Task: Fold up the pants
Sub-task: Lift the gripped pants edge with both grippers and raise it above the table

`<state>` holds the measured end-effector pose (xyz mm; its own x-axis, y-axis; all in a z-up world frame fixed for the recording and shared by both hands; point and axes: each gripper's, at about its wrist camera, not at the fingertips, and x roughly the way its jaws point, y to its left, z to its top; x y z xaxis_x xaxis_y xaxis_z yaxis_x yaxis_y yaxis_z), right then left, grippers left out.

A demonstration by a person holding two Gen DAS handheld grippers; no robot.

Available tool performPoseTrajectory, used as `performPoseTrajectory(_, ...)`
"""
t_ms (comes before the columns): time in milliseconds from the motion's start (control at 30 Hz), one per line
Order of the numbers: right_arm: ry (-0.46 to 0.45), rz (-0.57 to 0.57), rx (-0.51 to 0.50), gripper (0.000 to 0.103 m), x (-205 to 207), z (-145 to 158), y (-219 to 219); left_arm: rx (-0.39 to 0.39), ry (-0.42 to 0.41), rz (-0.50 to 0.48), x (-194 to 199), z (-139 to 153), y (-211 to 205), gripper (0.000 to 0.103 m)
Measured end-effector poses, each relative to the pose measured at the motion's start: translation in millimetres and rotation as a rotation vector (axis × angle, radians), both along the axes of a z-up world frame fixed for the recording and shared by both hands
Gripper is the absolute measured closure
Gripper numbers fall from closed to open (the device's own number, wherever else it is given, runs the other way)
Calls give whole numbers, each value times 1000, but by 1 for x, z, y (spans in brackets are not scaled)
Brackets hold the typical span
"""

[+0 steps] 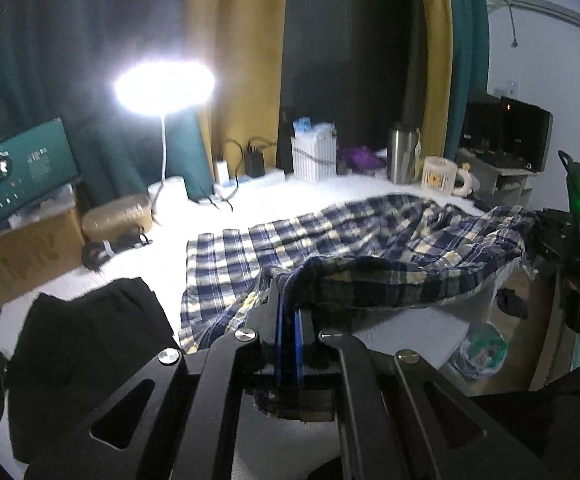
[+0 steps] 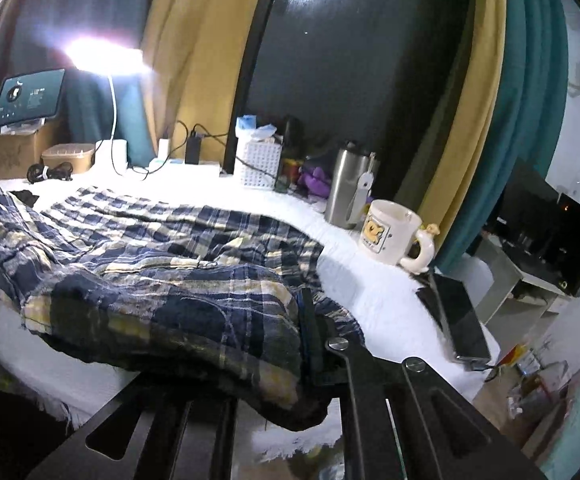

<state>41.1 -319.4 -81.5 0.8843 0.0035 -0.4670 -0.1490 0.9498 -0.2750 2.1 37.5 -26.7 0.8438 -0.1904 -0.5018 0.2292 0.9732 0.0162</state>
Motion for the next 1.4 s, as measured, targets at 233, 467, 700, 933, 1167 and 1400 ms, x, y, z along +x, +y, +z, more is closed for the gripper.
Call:
performPoseTrajectory(233,-32,-13,61,95,-16,20,-10,-11,-66,5,-12,23,4,100)
performPoseTrajectory(467,-72,-25,53,95,-25,34,-14,-25,-135,-22,-21,49,1,100)
performPoseTrajectory(700,-105,-26,45,94,-30,48,-12,-42,-198,-38,-26,75,-4,100)
performPoseTrajectory(933,-129,-22,47,94,-26,61,-9,-47,-214,-25,-18,83,-2,100)
performPoseTrajectory(1167,-114,-25,46,94,-13,67,-8,-57,-185,-14,-3,81,2,100)
performPoseTrajectory(1400,-98,-31,41,94,9,73,-8,-67,-172,-7,19,81,4,100)
